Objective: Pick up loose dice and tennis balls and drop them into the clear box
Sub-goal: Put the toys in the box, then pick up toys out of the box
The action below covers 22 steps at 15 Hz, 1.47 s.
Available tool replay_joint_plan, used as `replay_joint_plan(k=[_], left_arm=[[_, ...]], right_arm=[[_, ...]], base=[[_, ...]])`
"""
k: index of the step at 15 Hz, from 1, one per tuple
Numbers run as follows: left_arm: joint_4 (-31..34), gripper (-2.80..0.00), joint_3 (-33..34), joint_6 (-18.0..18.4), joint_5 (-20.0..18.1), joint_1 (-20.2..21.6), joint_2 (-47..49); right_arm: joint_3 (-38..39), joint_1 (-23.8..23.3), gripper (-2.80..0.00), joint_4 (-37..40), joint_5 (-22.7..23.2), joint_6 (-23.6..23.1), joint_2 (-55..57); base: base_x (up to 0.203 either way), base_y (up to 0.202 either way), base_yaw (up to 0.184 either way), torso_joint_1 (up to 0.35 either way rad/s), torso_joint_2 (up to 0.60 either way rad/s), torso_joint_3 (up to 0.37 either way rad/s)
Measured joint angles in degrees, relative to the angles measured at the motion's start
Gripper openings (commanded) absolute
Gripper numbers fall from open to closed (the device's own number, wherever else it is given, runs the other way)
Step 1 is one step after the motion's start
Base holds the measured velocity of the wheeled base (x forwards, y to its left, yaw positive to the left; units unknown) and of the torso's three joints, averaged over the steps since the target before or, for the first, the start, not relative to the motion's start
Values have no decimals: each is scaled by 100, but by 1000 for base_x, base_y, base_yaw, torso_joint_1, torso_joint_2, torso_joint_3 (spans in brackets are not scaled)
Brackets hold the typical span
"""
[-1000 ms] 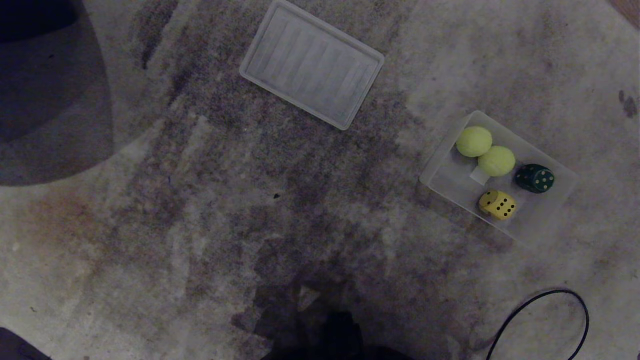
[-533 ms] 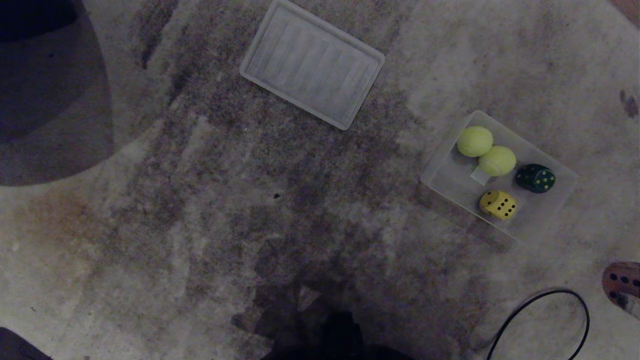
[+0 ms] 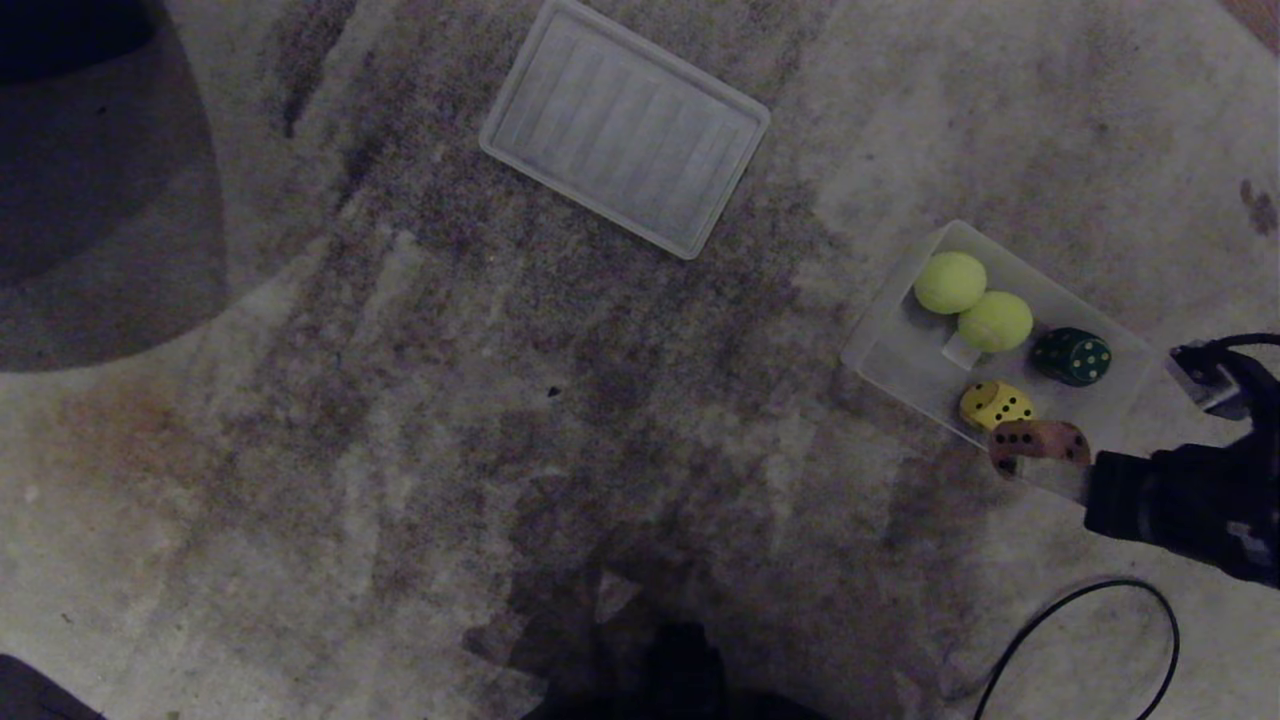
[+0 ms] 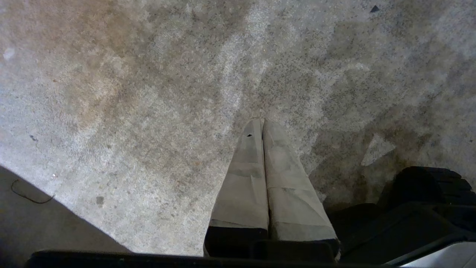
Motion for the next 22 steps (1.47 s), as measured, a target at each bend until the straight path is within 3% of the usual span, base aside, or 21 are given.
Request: replay_joint_plan(k=[4,5,13,14,18,22], left_arm=[[0,-280,0,-2,5,-2,0],[0,-280,0,-2,2,-2,0],[0,-280,0,-5,-2,-2,0],[0,-280,0,-2,0,-2,0],[0,-280,0,0,5,-2,0],[0,-280,0,-2,3,-2,0]], right_arm=[[-775,-187,-280,-735,28,237,1220],[-911,-217,0,-755,28,324,1369],[-1024,-240,0,-729,15,602,1501],[-983,-251,-280,-690,10,596,1383],[-442,-254,-280,-159,-12,404,359],[152,-210,-280,1140,-63,173,-1430]], base=[[0,0,0,0,0,0],[0,0,0,0,0,0],[0,0,0,0,0,0],[0,0,0,0,0,0],[0,0,0,0,0,0],[0,0,0,0,0,0]])
